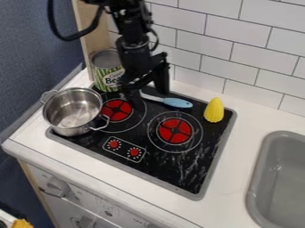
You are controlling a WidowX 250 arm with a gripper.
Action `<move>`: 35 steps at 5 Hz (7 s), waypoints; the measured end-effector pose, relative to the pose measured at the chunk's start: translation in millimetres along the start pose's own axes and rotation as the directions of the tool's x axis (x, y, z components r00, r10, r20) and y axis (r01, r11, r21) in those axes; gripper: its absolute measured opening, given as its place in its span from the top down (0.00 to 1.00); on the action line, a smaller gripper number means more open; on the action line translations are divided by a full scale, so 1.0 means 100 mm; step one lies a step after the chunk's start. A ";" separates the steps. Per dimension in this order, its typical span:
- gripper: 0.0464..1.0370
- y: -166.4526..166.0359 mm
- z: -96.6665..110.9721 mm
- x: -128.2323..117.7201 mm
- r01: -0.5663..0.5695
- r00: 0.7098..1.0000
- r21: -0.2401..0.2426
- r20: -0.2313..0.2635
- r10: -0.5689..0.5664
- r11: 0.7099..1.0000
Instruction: Move the blue spoon on the right side stove
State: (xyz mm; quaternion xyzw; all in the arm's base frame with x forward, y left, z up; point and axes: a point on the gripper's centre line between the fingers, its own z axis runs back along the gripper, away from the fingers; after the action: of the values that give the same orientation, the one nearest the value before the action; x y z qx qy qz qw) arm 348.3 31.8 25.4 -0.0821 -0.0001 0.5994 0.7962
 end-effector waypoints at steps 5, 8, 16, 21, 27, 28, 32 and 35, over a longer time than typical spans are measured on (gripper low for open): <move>0.09 -0.46 -0.44 -0.14 -0.104 0.994 0.010 0.035 0.103 0.995; 0.71 -0.43 -0.46 -0.14 -0.099 0.993 0.026 0.069 0.098 0.995; 0.71 -0.40 0.33 -1.86 0.258 0.907 -0.184 -0.292 -0.303 0.949; 0.71 -0.57 -0.24 -2.12 0.279 0.907 -0.074 -0.307 -0.288 0.958; 0.71 -0.45 -0.32 -1.11 0.061 0.975 -0.028 -0.214 -0.066 0.998; 0.71 -0.43 -0.29 -0.88 -0.004 0.979 -0.030 -0.204 -0.002 1.000; 0.71 -0.32 -0.25 -0.82 0.018 0.977 -0.009 -0.213 -0.020 1.000; 0.33 -0.10 -0.35 -0.93 0.051 0.984 0.037 -0.172 -0.044 0.998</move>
State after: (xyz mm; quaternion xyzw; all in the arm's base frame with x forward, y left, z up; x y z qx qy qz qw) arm 335.0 -64.3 1.2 -0.1170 0.0788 0.5707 0.8090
